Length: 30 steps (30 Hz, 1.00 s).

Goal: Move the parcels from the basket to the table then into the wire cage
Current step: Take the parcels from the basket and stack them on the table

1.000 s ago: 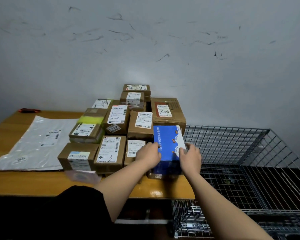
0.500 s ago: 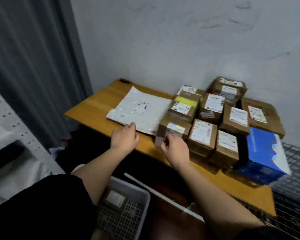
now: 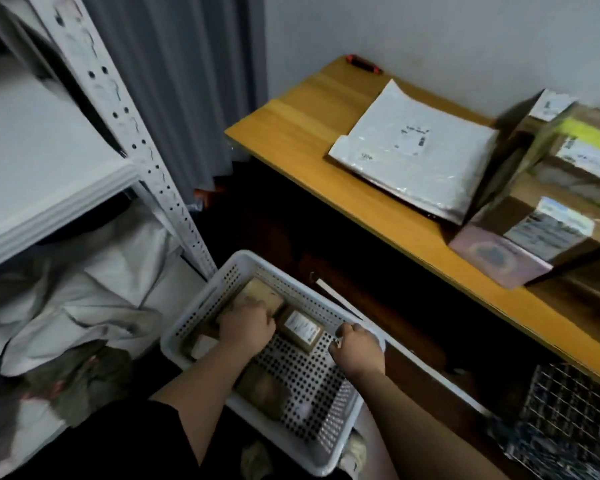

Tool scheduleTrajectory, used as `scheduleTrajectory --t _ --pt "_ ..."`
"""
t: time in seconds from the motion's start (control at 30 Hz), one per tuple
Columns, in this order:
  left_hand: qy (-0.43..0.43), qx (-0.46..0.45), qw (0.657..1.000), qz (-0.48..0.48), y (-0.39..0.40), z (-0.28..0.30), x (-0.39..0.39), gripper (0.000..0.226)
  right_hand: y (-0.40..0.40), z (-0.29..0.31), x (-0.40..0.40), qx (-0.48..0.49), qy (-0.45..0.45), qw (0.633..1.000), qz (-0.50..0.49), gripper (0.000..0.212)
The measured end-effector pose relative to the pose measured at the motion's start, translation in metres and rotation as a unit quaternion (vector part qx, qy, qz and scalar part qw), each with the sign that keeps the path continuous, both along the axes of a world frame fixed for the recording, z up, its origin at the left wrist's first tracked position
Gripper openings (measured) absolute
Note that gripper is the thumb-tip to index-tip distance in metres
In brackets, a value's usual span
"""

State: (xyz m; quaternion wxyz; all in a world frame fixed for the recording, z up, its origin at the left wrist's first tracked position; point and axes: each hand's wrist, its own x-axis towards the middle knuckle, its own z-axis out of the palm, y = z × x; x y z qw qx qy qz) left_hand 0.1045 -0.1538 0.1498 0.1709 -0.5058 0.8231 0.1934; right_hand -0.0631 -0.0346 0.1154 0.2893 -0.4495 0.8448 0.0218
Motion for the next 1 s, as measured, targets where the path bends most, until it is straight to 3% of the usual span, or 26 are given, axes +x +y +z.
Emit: scheduleTrajectory --t 0.13,0.4,0.57,0.73,0.83,0.93,1.0 --pt "-0.013 0.041 0.998 0.035 -0.01 -0.084 -0.002 0.035 -0.017 -0.079 0.002 0.05 -0.053 0.996 -0.047 0.042" --pt "0.039 0.144 0.984 0.097 -0.029 -0.337 -0.041 0.057 -0.036 -0.319 -0.014 0.085 -0.065 0.991 -0.082 0.055" --pt "0.031 0.12 0.988 0.093 -0.045 -0.463 -0.055 0.059 -0.054 -0.442 -0.032 0.065 -0.099 0.981 -0.152 0.052" --pt "0.057 0.086 0.985 0.139 -0.066 -0.545 -0.071 0.074 -0.074 -0.527 -0.043 0.024 -0.137 0.964 -0.228 0.061" --pt "0.1 0.135 0.965 0.2 -0.07 -0.571 -0.078 0.082 -0.083 -0.563 -0.042 -0.033 -0.234 0.921 -0.309 0.061" --pt "0.14 0.166 0.941 0.26 -0.066 -0.576 -0.084 0.086 -0.087 -0.575 -0.035 -0.088 -0.36 0.828 -0.421 0.053" --pt "0.132 0.182 0.933 0.282 -0.057 -0.561 -0.084 0.083 -0.083 -0.569 -0.031 -0.115 -0.366 0.8 -0.462 0.052"
